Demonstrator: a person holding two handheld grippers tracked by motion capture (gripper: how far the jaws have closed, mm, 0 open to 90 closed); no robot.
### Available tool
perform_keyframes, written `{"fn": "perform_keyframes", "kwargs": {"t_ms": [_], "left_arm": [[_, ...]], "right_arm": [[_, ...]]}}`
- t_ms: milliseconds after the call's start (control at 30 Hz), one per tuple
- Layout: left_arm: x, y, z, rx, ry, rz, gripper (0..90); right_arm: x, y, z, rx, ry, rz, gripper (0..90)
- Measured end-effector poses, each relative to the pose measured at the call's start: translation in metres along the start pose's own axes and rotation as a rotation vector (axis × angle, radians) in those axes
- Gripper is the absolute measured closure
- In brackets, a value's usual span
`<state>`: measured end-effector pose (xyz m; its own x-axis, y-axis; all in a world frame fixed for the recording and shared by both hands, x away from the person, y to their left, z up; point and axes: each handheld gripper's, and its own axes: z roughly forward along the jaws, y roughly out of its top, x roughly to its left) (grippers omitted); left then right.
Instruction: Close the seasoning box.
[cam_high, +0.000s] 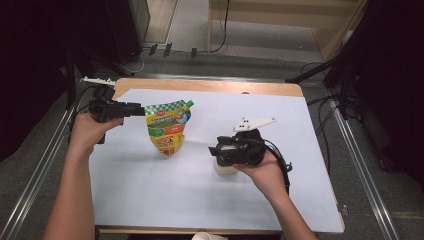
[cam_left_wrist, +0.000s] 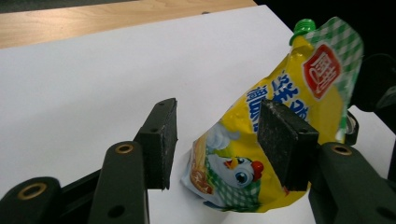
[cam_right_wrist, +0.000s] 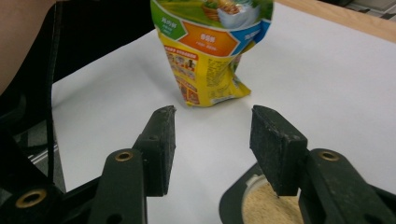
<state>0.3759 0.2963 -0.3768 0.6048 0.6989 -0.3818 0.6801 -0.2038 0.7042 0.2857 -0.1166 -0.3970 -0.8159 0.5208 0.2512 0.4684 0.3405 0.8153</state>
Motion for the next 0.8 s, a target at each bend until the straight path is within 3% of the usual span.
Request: {"fn": "perform_keyframes", "kwargs": {"t_ms": [233, 500, 800], "left_arm": [[0.002, -0.002, 0.006, 0.007, 0.009, -0.011, 47.9], [0.002, -0.004, 0.011, 0.008, 0.010, -0.017, 46.6], [0.000, -0.004, 0.013, 0.012, 0.011, -0.014, 44.8]], "right_arm": [[-0.010, 0.002, -0.016, -0.019, -0.014, 0.021, 52.6], [-0.016, 0.007, -0.032, -0.023, -0.042, 0.012, 57.9], [-0.031, 0.006, -0.051, -0.038, -0.056, 0.048, 73.4]]}}
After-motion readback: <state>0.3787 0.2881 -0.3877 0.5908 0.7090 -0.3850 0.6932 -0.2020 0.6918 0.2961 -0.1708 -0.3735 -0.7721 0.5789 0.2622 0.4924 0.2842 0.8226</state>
